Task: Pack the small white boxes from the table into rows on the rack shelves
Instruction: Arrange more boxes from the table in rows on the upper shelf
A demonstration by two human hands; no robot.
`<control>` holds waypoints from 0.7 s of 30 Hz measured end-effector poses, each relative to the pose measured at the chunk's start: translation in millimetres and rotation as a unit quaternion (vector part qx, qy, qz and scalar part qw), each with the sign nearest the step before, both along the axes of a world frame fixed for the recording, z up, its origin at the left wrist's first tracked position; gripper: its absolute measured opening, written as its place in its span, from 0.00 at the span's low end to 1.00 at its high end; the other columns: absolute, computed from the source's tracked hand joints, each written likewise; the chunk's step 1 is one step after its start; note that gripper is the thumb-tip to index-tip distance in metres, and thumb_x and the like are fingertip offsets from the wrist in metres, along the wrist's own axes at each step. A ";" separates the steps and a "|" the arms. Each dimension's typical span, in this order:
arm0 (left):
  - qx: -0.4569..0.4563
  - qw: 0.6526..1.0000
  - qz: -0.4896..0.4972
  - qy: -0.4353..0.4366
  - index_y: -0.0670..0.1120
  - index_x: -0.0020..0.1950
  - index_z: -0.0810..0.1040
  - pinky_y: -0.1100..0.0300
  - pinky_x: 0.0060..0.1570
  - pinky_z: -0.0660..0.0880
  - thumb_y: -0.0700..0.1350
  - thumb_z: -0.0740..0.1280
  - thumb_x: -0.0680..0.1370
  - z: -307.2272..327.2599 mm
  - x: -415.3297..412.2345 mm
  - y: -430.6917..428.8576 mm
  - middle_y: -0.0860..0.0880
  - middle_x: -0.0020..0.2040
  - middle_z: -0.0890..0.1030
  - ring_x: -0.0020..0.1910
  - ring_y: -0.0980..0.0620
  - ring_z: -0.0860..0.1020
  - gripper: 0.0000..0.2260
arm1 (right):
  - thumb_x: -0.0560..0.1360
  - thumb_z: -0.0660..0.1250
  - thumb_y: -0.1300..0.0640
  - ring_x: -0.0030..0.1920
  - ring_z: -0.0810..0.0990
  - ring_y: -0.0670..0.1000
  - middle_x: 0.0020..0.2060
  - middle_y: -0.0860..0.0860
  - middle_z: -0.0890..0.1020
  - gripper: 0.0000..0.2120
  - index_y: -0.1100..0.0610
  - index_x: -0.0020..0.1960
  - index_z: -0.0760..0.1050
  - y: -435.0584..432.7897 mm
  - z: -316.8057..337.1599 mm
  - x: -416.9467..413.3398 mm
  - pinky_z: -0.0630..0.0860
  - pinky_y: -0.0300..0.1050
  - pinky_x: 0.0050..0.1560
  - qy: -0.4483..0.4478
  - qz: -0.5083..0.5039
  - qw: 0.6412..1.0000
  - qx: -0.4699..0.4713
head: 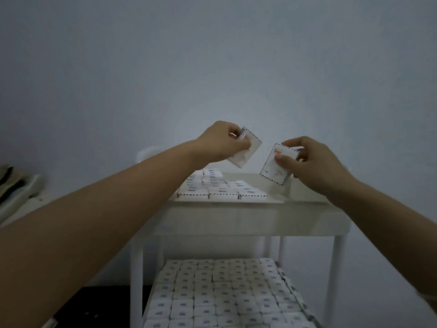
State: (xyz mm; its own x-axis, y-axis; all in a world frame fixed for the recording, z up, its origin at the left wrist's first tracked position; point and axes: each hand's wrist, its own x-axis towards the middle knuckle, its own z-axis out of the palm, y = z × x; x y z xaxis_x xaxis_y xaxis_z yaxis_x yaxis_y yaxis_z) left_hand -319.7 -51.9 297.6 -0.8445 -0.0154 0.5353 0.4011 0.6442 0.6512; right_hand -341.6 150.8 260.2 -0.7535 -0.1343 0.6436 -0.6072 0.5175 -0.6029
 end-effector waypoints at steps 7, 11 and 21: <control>-0.224 0.973 0.053 -0.027 0.45 0.57 0.77 0.60 0.47 0.73 0.43 0.70 0.73 4.9 -51.2 -4.7 0.49 0.53 0.78 0.50 0.50 0.76 0.13 | 0.75 0.70 0.49 0.46 0.78 0.49 0.49 0.49 0.80 0.12 0.50 0.55 0.73 -18.0 2.4 -37.9 0.75 0.43 0.39 0.015 -0.046 0.995 0.088; -0.269 0.958 0.058 -0.073 0.48 0.56 0.77 0.60 0.47 0.73 0.46 0.71 0.74 2.2 -62.6 -14.1 0.51 0.52 0.78 0.48 0.53 0.77 0.12 | 0.75 0.70 0.51 0.49 0.76 0.51 0.53 0.51 0.79 0.13 0.49 0.57 0.72 -27.5 13.2 -52.6 0.72 0.45 0.45 0.026 -0.084 0.983 0.160; -0.259 0.957 0.007 -0.132 0.53 0.49 0.79 0.61 0.49 0.74 0.48 0.74 0.70 -2.6 -60.1 -37.1 0.56 0.42 0.84 0.45 0.59 0.81 0.09 | 0.72 0.73 0.50 0.45 0.81 0.51 0.52 0.49 0.80 0.14 0.49 0.53 0.72 -63.2 26.9 -78.3 0.80 0.49 0.45 0.007 -0.029 0.978 0.207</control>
